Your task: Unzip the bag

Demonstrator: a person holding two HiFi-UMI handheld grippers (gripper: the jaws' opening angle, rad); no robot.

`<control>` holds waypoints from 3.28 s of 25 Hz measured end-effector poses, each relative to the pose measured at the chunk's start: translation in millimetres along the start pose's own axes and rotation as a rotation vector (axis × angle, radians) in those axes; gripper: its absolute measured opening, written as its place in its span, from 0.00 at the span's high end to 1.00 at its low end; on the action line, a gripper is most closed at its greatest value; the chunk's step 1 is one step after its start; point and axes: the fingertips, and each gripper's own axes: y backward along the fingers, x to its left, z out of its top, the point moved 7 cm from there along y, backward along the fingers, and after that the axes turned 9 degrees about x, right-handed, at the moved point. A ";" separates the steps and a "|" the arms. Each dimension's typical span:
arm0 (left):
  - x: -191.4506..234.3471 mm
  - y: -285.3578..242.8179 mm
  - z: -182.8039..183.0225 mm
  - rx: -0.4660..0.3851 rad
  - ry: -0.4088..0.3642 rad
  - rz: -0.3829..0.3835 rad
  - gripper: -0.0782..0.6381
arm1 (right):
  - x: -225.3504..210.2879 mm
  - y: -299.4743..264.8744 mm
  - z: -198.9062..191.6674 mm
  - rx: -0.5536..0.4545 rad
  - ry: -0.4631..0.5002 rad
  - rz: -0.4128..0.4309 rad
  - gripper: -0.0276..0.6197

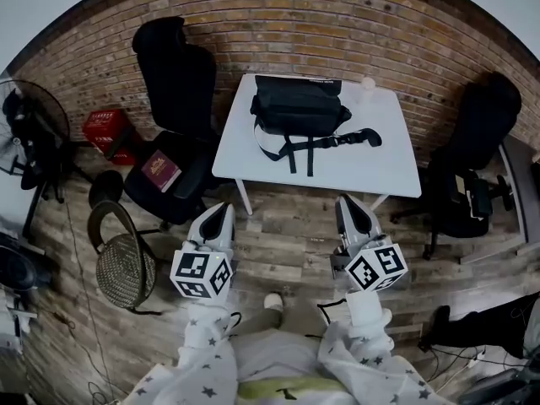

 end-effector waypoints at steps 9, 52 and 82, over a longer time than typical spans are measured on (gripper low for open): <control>26.1 -43.6 -2.3 0.034 0.031 0.007 0.89 | -31.9 -44.1 -3.1 0.033 -0.018 -0.013 0.97; 133.8 -323.0 65.4 0.152 0.059 0.016 0.89 | -140.5 -344.0 -16.3 0.307 -0.048 0.414 0.97; 176.1 -449.4 70.5 0.243 0.007 -0.479 0.56 | -112.7 -436.9 -125.9 0.521 -0.006 0.223 0.79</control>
